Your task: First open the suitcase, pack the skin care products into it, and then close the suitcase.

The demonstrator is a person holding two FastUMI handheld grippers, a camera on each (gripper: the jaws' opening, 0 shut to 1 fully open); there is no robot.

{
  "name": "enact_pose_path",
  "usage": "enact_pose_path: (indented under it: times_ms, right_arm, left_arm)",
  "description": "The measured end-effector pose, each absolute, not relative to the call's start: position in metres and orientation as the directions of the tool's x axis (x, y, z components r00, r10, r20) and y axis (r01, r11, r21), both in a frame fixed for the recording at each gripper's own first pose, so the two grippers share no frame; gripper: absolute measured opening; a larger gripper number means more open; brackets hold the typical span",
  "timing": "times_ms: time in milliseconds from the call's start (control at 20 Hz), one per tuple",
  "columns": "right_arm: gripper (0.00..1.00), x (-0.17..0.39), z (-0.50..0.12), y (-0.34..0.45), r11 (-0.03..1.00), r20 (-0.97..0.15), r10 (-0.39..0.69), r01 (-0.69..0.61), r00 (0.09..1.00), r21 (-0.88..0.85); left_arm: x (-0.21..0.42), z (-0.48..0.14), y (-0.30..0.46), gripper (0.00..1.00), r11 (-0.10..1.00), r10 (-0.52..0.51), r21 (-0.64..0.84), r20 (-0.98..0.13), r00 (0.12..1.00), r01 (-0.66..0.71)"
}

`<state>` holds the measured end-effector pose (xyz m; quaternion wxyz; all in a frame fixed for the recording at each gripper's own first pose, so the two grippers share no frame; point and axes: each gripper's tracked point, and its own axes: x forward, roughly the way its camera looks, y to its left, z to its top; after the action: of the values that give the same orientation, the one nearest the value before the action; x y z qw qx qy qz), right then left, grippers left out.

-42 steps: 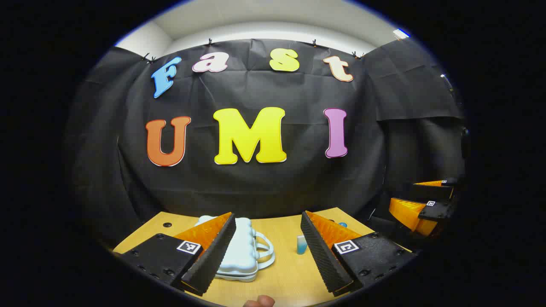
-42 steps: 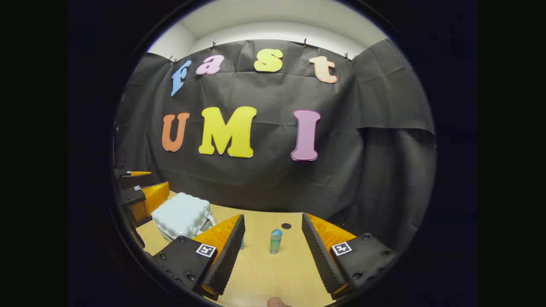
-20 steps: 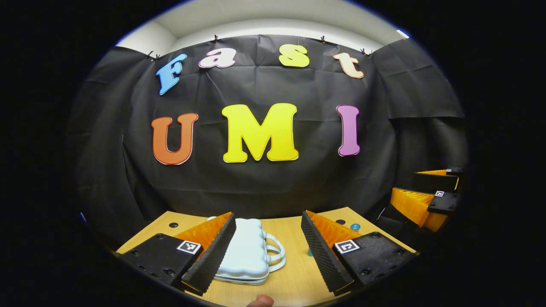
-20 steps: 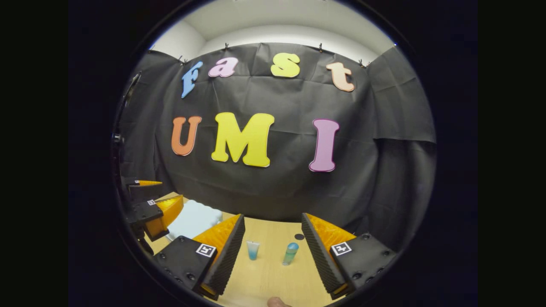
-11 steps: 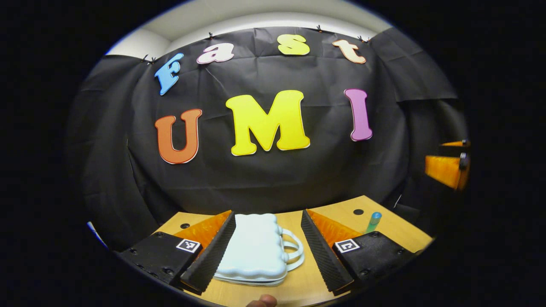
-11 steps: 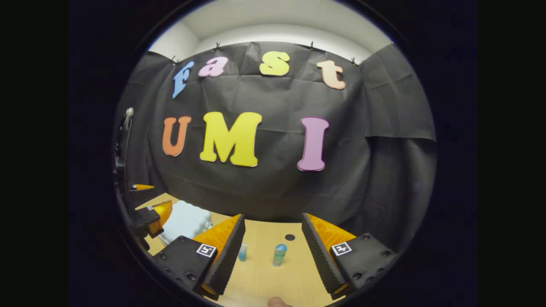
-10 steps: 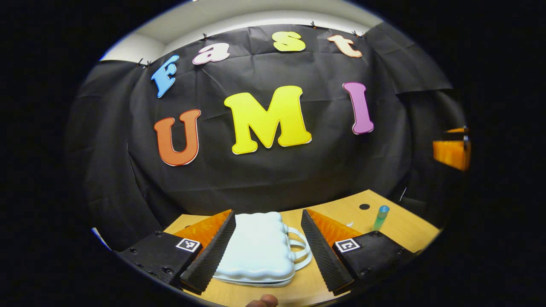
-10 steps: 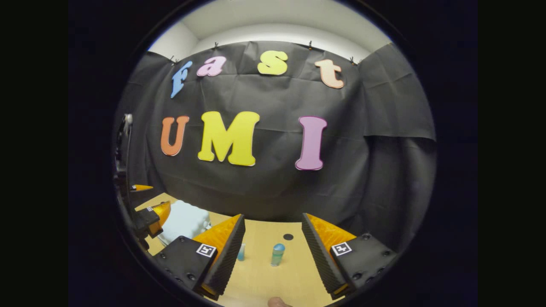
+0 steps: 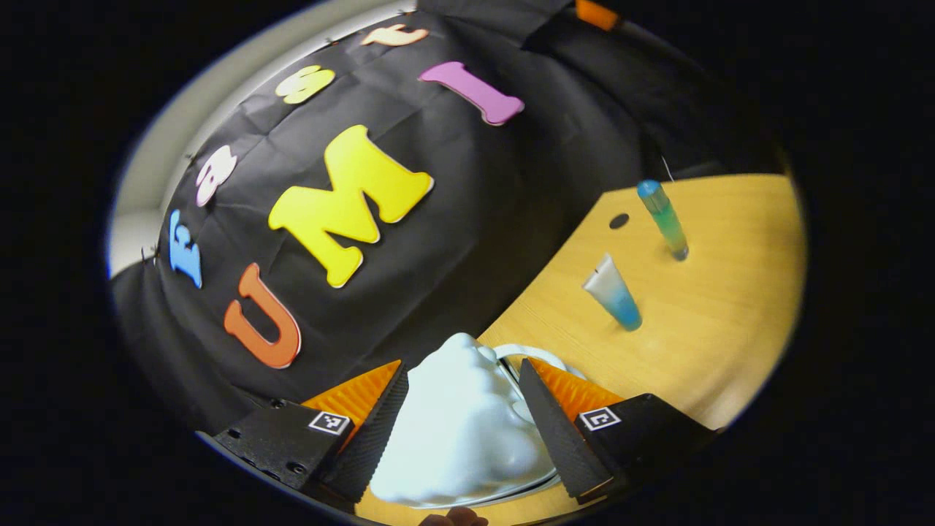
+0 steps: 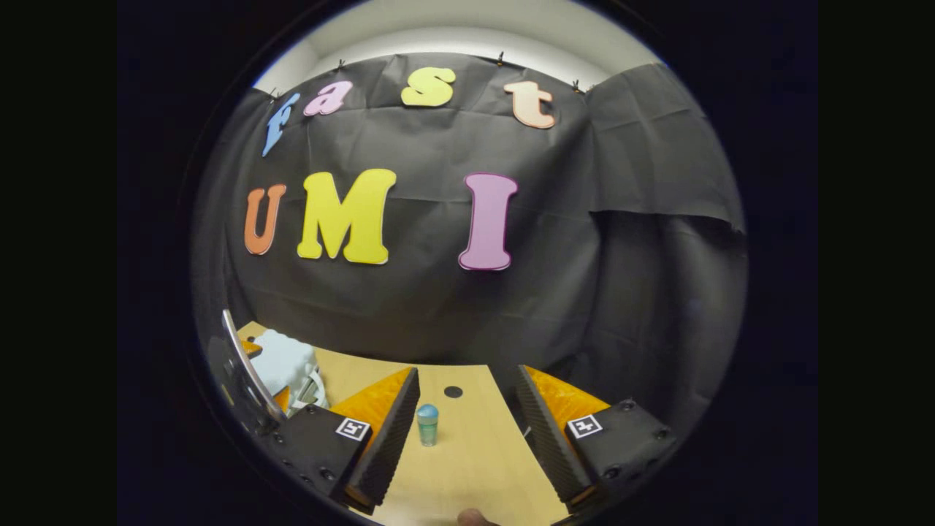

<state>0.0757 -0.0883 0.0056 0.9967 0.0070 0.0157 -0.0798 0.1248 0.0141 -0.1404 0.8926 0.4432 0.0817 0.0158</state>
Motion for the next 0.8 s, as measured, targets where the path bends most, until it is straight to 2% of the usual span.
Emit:
enact_pose_path:
  times_ms: [100,200,550,750,800]
  right_arm:
    - [0.80,0.082,-0.007,-0.094,0.986,-0.061,-0.165,0.166,0.984,0.025]
    - [0.79,0.087,-0.018,-0.097,0.985,-0.088,-0.165,0.169,0.982,0.042]
    - [0.80,0.098,-0.040,-0.112,0.985,-0.141,-0.151,0.161,0.978,0.068]
    - [0.80,0.108,-0.042,-0.119,0.986,-0.150,-0.140,0.152,0.979,0.071]
    - [0.80,0.110,-0.042,-0.119,0.987,-0.153,-0.132,0.143,0.979,0.068]
  left_arm:
    - [0.133,-0.161,0.001,0.97,0.488,0.078,0.867,-0.152,0.985,0.095]
    - [0.136,-0.188,-0.005,0.97,0.422,0.080,0.893,-0.208,0.975,0.156]
    - [0.161,-0.227,0.007,0.95,0.233,0.228,0.948,-0.269,0.936,0.216]
    - [0.166,-0.237,0.015,0.69,0.193,0.266,0.946,-0.305,0.914,0.259]
    - [0.166,-0.236,0.012,0.52,0.199,0.262,0.944,-0.309,0.914,0.262]
